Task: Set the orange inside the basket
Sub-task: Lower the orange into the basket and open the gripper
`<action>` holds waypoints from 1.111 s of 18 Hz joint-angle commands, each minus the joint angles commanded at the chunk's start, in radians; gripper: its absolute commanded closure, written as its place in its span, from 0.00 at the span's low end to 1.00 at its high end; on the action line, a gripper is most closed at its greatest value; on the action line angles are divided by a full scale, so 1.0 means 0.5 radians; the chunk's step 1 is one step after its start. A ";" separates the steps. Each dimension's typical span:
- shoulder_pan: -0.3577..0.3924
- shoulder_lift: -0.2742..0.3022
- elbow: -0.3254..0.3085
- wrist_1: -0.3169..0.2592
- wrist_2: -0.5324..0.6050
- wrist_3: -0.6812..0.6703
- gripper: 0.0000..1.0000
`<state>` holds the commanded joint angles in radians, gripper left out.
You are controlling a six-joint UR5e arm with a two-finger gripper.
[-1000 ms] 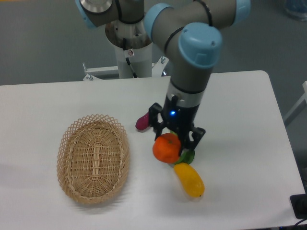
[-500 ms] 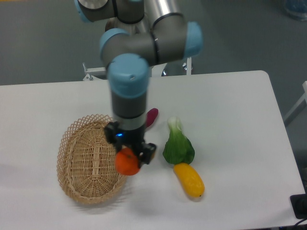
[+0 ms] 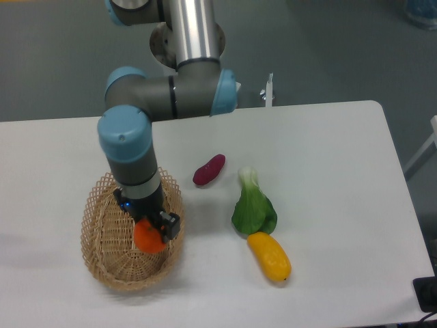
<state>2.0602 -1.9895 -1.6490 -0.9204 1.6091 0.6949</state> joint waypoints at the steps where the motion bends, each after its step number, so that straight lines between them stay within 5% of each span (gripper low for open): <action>1: -0.006 -0.006 -0.024 0.003 0.009 0.000 0.37; 20: -0.126 -0.058 -0.166 0.015 0.018 -0.046 0.36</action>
<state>1.9972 -2.0187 -1.7319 -0.9127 1.6183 0.6719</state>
